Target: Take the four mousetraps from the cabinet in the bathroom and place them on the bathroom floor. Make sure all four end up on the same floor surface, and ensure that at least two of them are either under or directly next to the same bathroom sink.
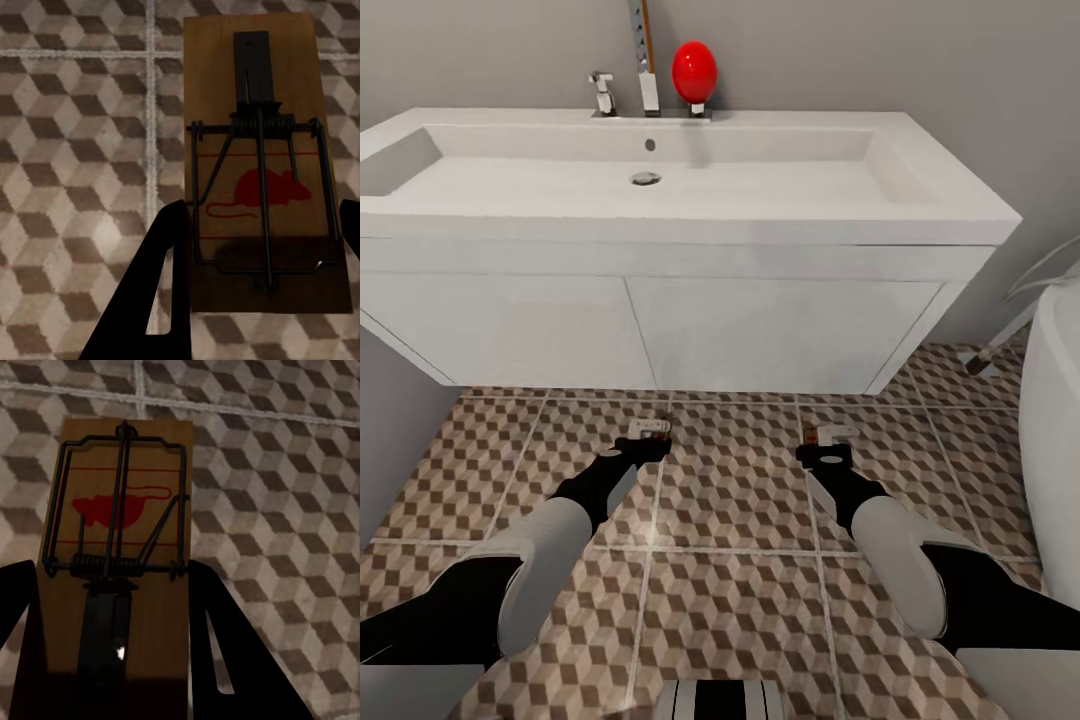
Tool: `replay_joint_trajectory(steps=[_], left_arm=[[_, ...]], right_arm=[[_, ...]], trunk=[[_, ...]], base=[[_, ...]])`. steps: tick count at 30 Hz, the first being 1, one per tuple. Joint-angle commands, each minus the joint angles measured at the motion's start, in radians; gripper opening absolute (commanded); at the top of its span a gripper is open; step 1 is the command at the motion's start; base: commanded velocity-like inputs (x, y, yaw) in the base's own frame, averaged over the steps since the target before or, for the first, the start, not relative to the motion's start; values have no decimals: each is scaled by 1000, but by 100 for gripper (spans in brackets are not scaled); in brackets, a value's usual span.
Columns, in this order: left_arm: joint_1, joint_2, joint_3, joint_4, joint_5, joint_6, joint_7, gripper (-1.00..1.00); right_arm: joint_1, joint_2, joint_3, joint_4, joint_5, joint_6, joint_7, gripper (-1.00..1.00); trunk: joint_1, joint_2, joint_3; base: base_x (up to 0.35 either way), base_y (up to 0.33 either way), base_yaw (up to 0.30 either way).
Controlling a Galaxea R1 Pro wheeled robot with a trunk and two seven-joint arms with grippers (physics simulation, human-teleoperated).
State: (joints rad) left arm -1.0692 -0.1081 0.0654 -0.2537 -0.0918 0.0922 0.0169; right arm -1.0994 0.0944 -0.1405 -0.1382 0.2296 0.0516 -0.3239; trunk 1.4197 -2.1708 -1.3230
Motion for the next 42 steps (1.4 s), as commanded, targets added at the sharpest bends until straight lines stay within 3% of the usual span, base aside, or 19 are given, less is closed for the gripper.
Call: replay_joint_trajectory(steps=[1, 12, 20, 26, 42], left_arm=[[0, -1, 7, -2, -10, 5, 1, -100], [0, 2, 9, -4, -9, -49, 8, -100], [0, -1, 6, -4, -15, -41, 11, -100], [0, 0, 6, -3, -15, -38, 11, -100], [0, 1, 7, -2, -13, -31, 12, -100]], right_arm=[[-1, 1, -7, -1, 8, 13, 0, -100], [-2, 11, -2, -14, 15, 8, 0, -100], [-1, 12, -5, -18, 17, -23, -10, -100], [-1, 11, -5, -17, 12, -24, -56, -100], [-1, 11, -5, -17, 11, -29, -49, -100]], trunk=[[0, 0, -1], [0, 0, -1], [0, 0, -1], [0, 0, -2], [0, 0, -25]], base=[[151, 0, 0], [78, 0, 0], [1, 0, 0], [0, 0, 8], [0, 0, 91]])
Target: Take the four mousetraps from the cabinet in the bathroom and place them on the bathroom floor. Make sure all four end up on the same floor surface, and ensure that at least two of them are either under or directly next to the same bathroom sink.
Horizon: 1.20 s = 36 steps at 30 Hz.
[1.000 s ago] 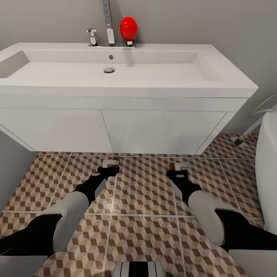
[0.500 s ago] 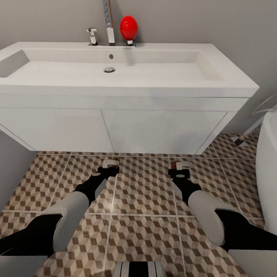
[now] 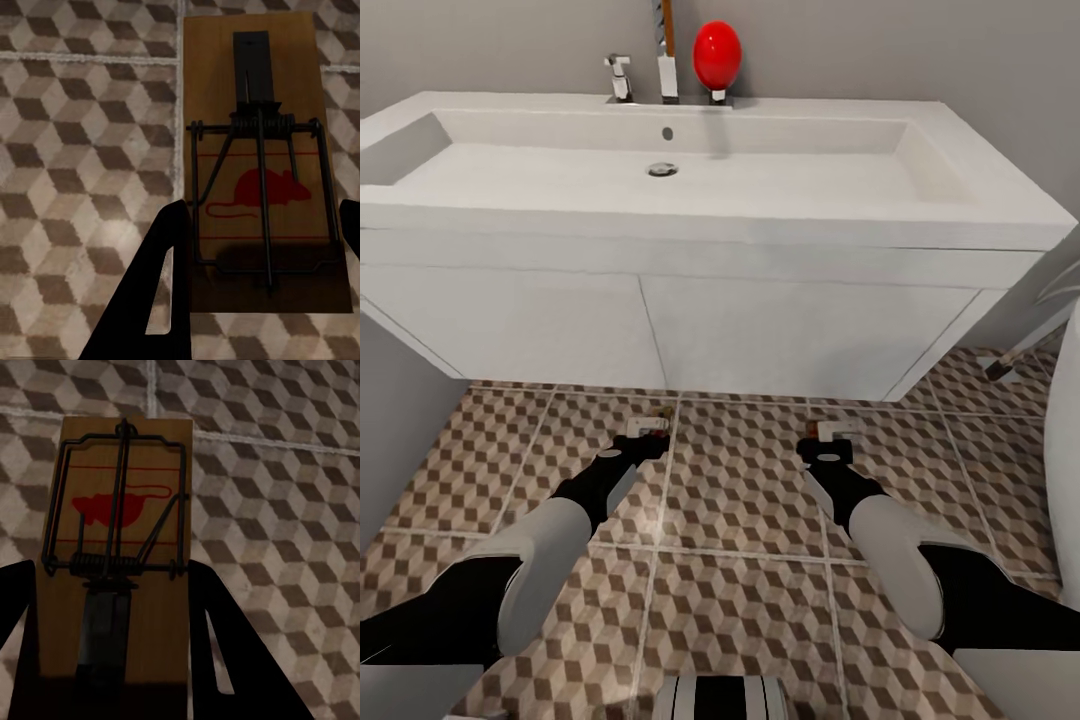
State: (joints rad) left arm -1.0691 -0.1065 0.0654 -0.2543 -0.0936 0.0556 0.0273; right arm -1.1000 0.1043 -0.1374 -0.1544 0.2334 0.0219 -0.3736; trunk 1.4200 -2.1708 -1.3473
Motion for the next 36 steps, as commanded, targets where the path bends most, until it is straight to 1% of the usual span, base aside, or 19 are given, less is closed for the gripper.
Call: replay_joint_trajectory(steps=[1, 7, 14, 18, 20, 23, 25, 30, 36], left_arm=[[0, -1, 7, -2, -11, 5, 2, -100], [0, -1, 7, -2, -11, 5, 1, -100], [0, 0, 8, -2, -9, 4, 1, -100], [0, -2, 8, -6, -12, -3, 7, -100], [0, -3, 8, -7, -14, -6, 29, -100], [0, -10, 8, -6, -17, -3, 84, -100], [0, -11, 7, -5, -17, -2, 105, -100], [0, -12, 7, -4, -17, -3, 114, -100], [0, -10, 7, -3, -16, -9, 112, -100]], right_arm=[[0, 0, -8, -1, 7, -2, 1, -100], [0, 0, -9, 10, 4, -33, 2, -100], [0, 1, -10, 12, 0, -37, 2, -100], [0, 1, -10, 12, 0, -37, 2, -100], [0, 0, -10, 13, 1, -37, 2, -100], [0, 0, -10, 13, 2, -37, 2, -100], [0, 0, -10, 13, 3, -37, 2, -100], [0, 0, -10, 14, 4, -37, 2, -100], [0, -1, -10, 15, 4, -38, 2, -100]], trunk=[[0, 0, -1], [0, 0, -2], [0, 0, -2], [0, 0, -2], [0, 0, -2], [0, 0, -2], [0, 0, -2], [0, 0, -2], [0, 0, -2]], base=[[0, 0, 58], [0, 0, -3], [0, 0, -210], [0, 0, -84], [0, 0, -17], [0, 0, -6], [39, 0, -2], [249, 0, 0], [312, 0, 0]])
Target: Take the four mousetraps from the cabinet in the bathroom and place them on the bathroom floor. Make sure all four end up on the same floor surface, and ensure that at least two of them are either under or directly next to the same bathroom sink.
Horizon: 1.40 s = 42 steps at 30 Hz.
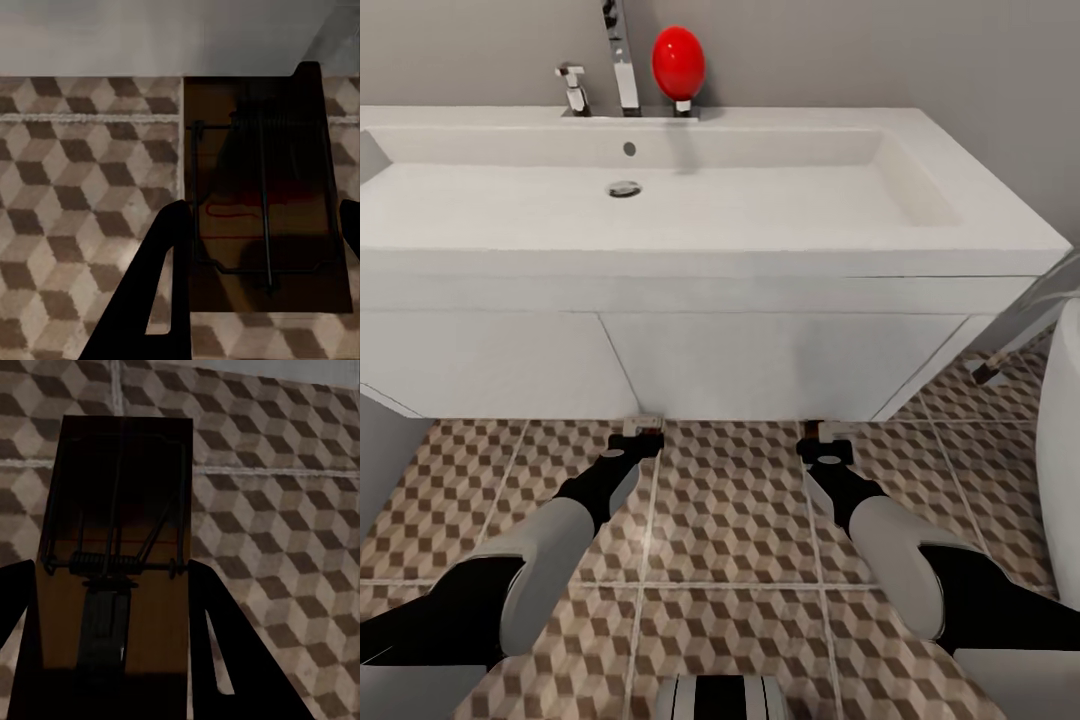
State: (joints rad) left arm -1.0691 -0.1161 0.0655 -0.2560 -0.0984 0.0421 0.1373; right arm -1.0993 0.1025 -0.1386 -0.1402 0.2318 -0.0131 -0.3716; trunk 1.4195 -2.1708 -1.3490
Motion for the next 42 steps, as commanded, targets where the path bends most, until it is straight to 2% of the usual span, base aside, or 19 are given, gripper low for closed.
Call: replay_joint_trajectory(steps=[1, 5, 11, 14, 20, 37, 42], left_arm=[[0, -1, 7, -1, -12, 3, 1, -100], [0, -3, 6, 0, -12, 2, -3, -100], [0, -2, 5, 1, -11, 1, -4, -100], [0, -1, 5, 17, -10, 5, -7, -100], [0, 5, -1, 88, -8, 10, -46, -100], [0, 8, 0, 95, -12, -5, -58, -100], [0, 8, 0, 95, -11, -6, -55, -100]], right_arm=[[-1, 0, -9, 1, 6, -4, 0, -100], [-1, -3, -8, 2, 5, -11, 5, -100], [-1, -9, -7, 14, 5, -9, 95, -100], [-1, -10, -5, 29, 6, -4, 112, -100], [-1, -11, -3, 71, 7, -1, 131, -100], [-1, -15, -4, 76, 7, -7, 138, -100], [-1, -15, -4, 76, 7, -9, 139, -100]], trunk=[[0, 0, -1], [0, 0, -1], [0, 0, -1], [0, 0, -1], [0, 0, -1], [0, 0, -1], [0, 0, -1]], base=[[170, 0, 0], [50, 0, 0], [6, 0, 0], [0, 0, 0], [0, 0, 0], [2, 0, 0], [171, 66, 0]])
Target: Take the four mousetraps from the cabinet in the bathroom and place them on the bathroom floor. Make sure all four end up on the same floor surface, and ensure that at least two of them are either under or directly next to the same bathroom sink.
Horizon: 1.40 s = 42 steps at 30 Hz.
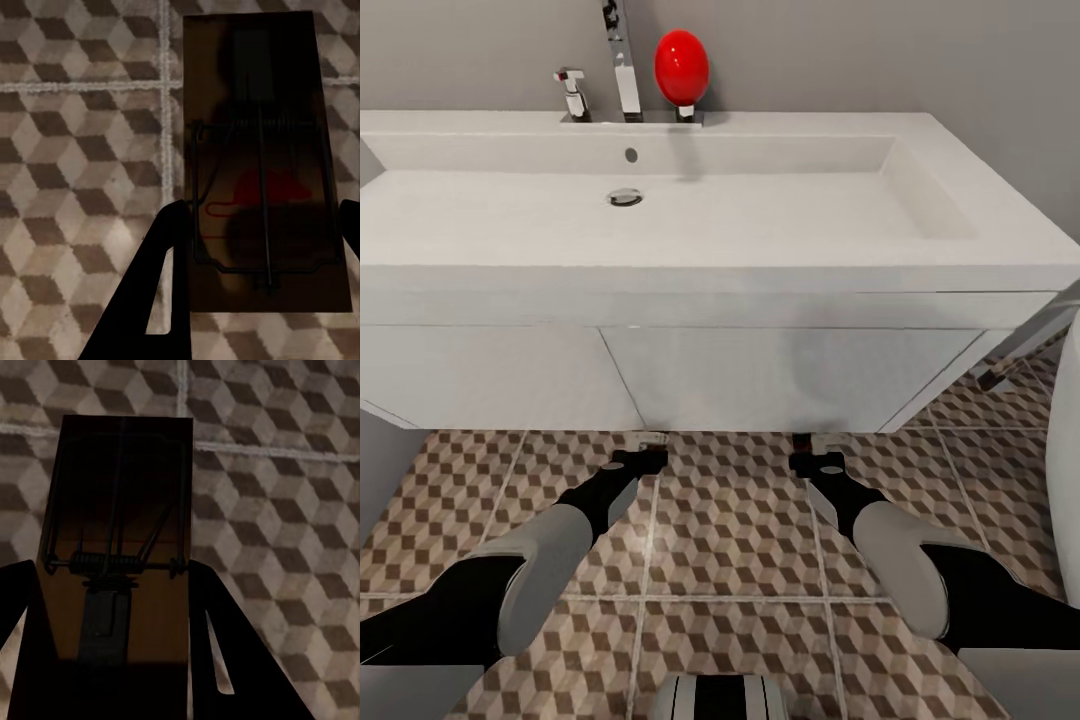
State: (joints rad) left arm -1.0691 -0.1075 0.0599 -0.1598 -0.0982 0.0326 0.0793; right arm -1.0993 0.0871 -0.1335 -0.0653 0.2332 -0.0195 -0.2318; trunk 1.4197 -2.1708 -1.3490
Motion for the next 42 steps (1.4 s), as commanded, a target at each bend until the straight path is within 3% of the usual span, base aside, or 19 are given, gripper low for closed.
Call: replay_joint_trajectory(steps=[1, 5, 12, 17, 27, 42], left_arm=[[0, -1, 6, -1, -11, 0, 4, -100], [0, 0, 6, 1, -4, -17, 9, -100], [0, 7, 11, 50, 4, 12, 10, -100], [0, 18, 12, 60, 7, 50, 10, -100], [0, 47, 14, 90, 9, 55, 10, -100], [0, 49, 14, 95, 6, 40, 11, -100]], right_arm=[[-1, 0, -9, 1, 6, -3, 0, -100], [-1, 0, -9, 1, 6, -1, 0, -100], [1, 0, -8, 57, 6, 2, 0, -100], [3, -1, -8, 68, 6, 0, 0, -100], [6, 0, -8, 70, 5, -4, 0, -100], [6, 1, -8, 70, 11, -7, 2, -100]], trunk=[[0, 0, -1], [0, 0, -1], [0, 0, -1], [0, 0, -1], [0, 0, -1], [0, 0, -1]], base=[[82, 33, 0], [27, 11, 0], [3, 1, 0], [0, 0, 0], [0, 0, 0], [0, 0, 0]])
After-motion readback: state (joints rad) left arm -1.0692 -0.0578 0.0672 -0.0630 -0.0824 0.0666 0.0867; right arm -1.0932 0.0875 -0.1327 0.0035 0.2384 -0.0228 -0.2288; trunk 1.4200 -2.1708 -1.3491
